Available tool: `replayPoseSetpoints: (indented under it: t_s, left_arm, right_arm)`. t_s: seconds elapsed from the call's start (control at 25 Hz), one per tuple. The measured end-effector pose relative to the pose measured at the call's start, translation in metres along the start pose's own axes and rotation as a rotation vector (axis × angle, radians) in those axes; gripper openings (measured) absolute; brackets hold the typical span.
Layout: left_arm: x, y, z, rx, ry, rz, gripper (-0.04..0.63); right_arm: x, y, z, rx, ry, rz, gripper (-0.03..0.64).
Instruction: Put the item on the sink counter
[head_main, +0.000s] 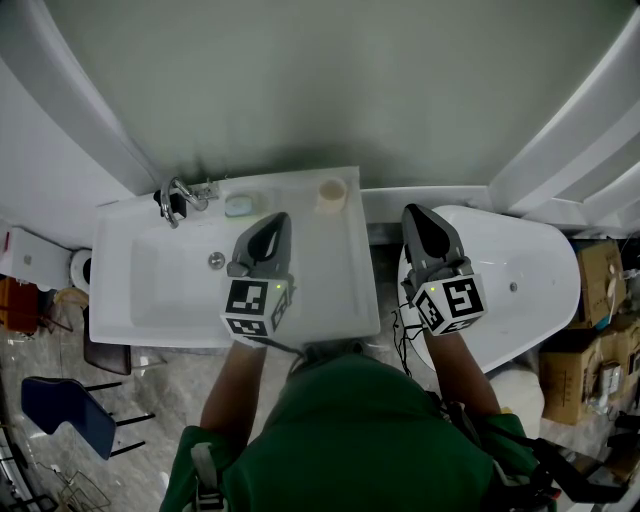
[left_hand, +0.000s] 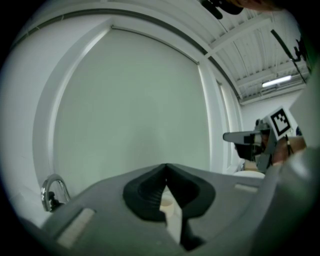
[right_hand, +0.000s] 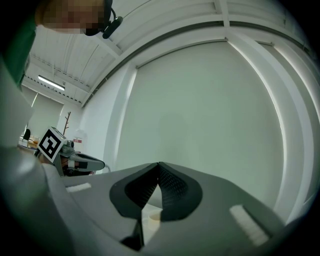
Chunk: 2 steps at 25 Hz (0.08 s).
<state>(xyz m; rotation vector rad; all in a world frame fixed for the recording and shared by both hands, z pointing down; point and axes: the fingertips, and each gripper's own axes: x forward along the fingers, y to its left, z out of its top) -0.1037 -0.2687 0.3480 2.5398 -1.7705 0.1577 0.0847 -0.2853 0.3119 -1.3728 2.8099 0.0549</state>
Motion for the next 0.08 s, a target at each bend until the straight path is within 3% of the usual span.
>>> replayPoseSetpoints:
  t_s: [0.08]
  left_arm:
    - [0.0004,0.0006,-0.0001,0.001,0.001,0.000,-0.002]
  right_arm:
    - [0.0003,0.0002,0.0000,0.001,0.001,-0.002,-0.003]
